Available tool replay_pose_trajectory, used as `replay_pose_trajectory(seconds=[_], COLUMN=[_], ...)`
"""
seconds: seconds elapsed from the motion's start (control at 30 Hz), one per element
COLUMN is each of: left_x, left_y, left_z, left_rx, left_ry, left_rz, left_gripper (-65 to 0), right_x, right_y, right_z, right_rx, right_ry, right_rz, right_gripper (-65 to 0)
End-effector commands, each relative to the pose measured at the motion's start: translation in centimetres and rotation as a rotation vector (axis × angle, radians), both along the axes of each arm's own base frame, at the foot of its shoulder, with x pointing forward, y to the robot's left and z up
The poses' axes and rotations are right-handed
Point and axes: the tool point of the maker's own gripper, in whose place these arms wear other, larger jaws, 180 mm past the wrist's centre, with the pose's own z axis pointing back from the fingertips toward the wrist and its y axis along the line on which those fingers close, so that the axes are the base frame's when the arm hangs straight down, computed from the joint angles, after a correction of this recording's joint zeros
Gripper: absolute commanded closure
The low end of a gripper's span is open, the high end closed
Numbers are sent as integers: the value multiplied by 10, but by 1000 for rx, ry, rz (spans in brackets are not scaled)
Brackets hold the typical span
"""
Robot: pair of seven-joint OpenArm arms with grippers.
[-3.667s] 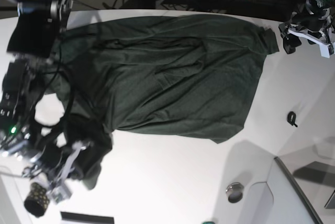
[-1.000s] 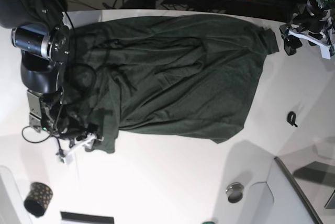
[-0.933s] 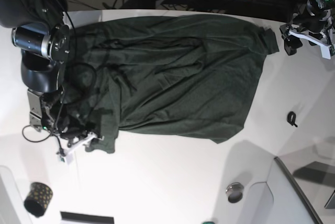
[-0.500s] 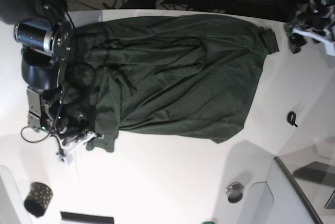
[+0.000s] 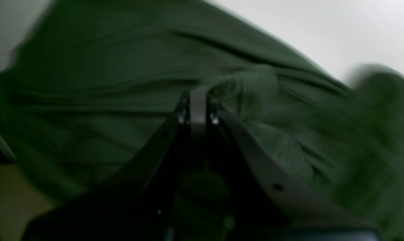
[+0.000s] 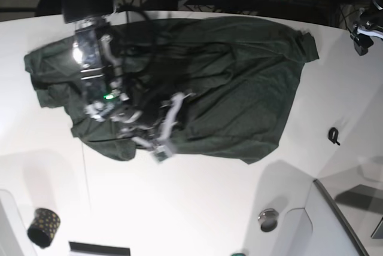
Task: Layout the t-shirt on the table in an organized manner, then fold the t-shirt properly
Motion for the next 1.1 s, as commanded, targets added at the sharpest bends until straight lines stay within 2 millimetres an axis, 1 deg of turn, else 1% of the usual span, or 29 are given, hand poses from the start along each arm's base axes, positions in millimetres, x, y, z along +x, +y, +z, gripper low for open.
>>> replay_pose_trajectory(seconds=[0.0,0.2,0.3,0.43,0.5,0.57,0.63,0.67,0.7,0.77,0.8,0.83,0.87,0.9,0.97,1.0,1.03,1.07], left_x=[4,-1,-4,-5,-5,-6,-6,-6,-6,-5,-5,-4,-4,-4,-3,-4,-2,-1], left_y=[7,9,7,7,7,7,7,7,7,7,7,7,7,7,7,6,4,0], left_z=[14,12,10,9,9,9,9,9,9,9,9,10,10,10,11,11,10,10], left_rx=[39,42,36,35,35,35,35,35,35,35,35,35,35,35,39,37,36,34], left_ry=[-26,-13,-3,-2,-2,1,1,1,1,-1,-2,-4,-4,-4,-6,-4,-4,-2], left_rz=[-6,1,-4,-3,-3,-3,-3,-3,-3,-3,-3,-3,-3,-3,-6,-10,-30,-62], left_gripper=[-515,-515,-515,-515,-515,-515,-515,-515,-515,-515,-515,-515,-515,-515,-515,-515,-515,-515], right_x=[7,-21,-32,-37,-39,-44,-48,-52,-55,-58,-58,-54,-44,-31,-3,11,23,31], right_y=[18,78,102,121,127,133,136,137,137,134,132,129,120,99,55,26,-5,-34], right_z=[20,30,49,80,87,85,72,63,54,45,45,51,61,66,79,83,81,75], right_rx=[36,35,52,78,82,74,53,40,24,-8,-15,-12,2,6,19,12,-7,-29], right_ry=[-55,-79,-129,-209,-230,-231,-202,-181,-157,-124,-120,-135,-158,-174,-204,-211,-210,-201], right_rz=[23,158,212,270,291,322,339,348,357,365,364,353,315,251,101,17,-66,-133], right_gripper=[-6,-6,-6,-6,-6,-9,-17,-27,-59,-168,-231,-296,-344,-360,-360,-360,-360,-360])
